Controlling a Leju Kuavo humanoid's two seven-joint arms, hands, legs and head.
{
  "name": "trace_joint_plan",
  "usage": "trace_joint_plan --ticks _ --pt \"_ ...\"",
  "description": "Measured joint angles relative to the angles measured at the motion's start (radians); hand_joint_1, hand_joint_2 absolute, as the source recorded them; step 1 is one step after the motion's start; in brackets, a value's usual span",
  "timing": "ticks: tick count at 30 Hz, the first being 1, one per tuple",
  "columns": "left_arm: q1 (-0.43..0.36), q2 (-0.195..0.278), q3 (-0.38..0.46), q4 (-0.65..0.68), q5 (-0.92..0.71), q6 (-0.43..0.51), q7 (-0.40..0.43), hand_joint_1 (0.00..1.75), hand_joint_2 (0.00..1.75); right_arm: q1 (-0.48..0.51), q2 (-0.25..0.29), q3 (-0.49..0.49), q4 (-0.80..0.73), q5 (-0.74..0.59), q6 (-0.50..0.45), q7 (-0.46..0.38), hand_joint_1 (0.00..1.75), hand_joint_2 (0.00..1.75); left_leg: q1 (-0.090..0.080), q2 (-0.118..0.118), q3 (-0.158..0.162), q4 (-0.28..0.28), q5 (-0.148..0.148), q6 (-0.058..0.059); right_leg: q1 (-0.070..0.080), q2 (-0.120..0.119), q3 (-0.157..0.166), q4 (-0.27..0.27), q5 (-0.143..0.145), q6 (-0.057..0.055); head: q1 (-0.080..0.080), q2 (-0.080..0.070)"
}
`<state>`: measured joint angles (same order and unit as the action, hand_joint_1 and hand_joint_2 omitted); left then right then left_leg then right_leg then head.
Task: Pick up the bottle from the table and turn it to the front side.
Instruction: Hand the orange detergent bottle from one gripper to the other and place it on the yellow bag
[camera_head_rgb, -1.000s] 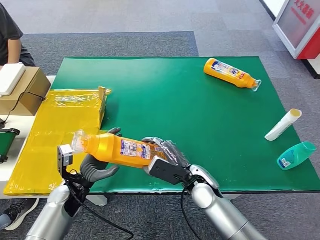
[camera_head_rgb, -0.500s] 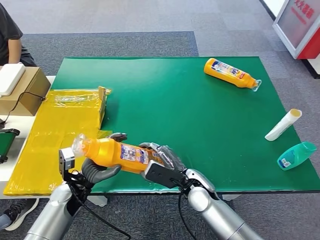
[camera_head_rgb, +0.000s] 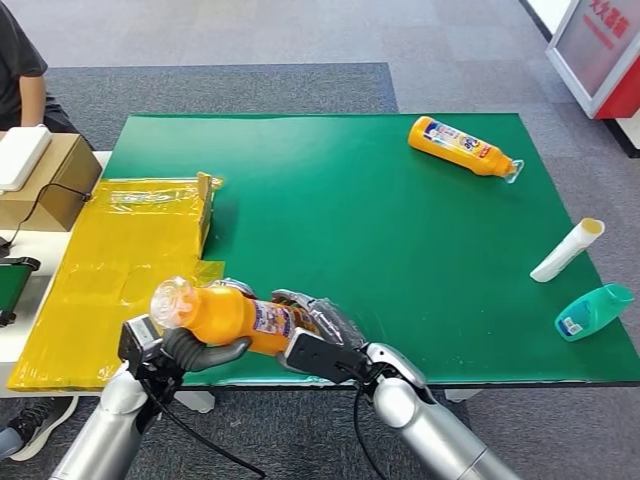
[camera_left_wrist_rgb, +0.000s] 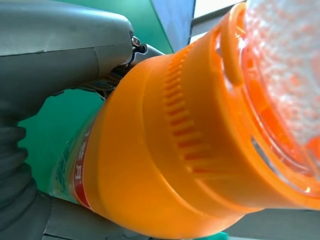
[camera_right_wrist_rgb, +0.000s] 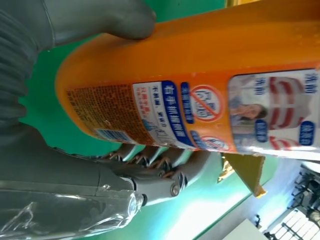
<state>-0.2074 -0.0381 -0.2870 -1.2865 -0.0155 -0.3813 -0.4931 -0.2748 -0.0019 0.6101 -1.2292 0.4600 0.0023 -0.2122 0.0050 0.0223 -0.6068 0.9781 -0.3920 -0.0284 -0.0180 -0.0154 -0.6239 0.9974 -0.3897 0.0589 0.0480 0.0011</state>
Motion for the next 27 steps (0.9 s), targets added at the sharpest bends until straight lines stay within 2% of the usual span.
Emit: trace_joint_plan --ticks 3,7,10,16,18,20,25,27 --pt "-0.017 0.014 -0.030 -0.044 -0.168 0.109 0.074 1.75 1.75 0.010 0.000 -0.015 -0.003 -0.006 -0.004 0.008 0.00 1.75 0.000 0.000 0.000 0.000 0.000 0.000 0.000 0.000 0.000 0.000 0.000 0.000 0.000 0.000" --pt "-0.098 0.054 -0.075 -0.093 -0.295 0.145 0.217 1.75 1.75 0.026 0.000 -0.050 -0.014 -0.008 -0.005 0.010 0.00 1.75 0.000 0.000 0.000 0.000 0.002 -0.001 0.000 0.000 0.000 0.000 0.002 -0.001 0.000 0.000" --pt "-0.178 0.089 -0.114 -0.108 -0.365 0.125 0.307 1.75 1.75 0.034 0.000 -0.075 -0.018 -0.006 -0.005 0.010 0.00 1.75 0.000 0.000 0.000 0.000 0.003 -0.002 0.001 0.000 -0.001 0.000 0.003 -0.002 0.000 0.000" --pt "-0.416 0.206 -0.255 -0.110 -0.523 -0.001 0.521 1.75 1.75 0.058 0.001 -0.131 -0.025 0.007 -0.002 0.011 0.00 1.75 0.000 0.000 0.000 0.000 0.004 -0.002 0.001 0.000 -0.001 0.001 0.005 -0.002 0.000 0.000" --pt "-0.483 0.242 -0.307 -0.110 -0.549 -0.044 0.570 1.45 1.75 0.064 0.002 -0.144 -0.032 0.008 0.000 0.015 0.00 1.75 0.000 0.000 0.000 0.000 0.004 -0.002 0.001 0.000 -0.001 0.001 0.005 -0.002 0.000 0.000" --pt "-0.533 0.275 -0.358 -0.110 -0.558 -0.078 0.598 1.26 1.75 0.066 0.003 -0.154 -0.035 0.008 0.001 0.018 0.00 1.75 0.000 0.000 0.000 0.000 0.004 -0.002 0.001 0.001 -0.001 0.001 0.005 -0.002 0.000 0.000" --pt "-0.611 0.340 -0.462 -0.087 -0.546 -0.137 0.624 1.69 1.75 0.062 0.007 -0.166 -0.035 0.005 0.014 0.020 0.00 1.75 0.000 0.000 -0.001 0.000 0.004 -0.002 0.001 0.000 -0.002 0.001 0.005 -0.002 0.000 0.000" --pt "-0.634 0.363 -0.502 -0.063 -0.535 -0.156 0.623 1.74 1.75 0.055 0.007 -0.167 -0.032 0.001 0.020 0.019 0.00 1.75 0.000 0.001 -0.001 0.000 0.004 -0.002 0.001 0.001 -0.002 0.001 0.005 -0.002 0.000 0.000"
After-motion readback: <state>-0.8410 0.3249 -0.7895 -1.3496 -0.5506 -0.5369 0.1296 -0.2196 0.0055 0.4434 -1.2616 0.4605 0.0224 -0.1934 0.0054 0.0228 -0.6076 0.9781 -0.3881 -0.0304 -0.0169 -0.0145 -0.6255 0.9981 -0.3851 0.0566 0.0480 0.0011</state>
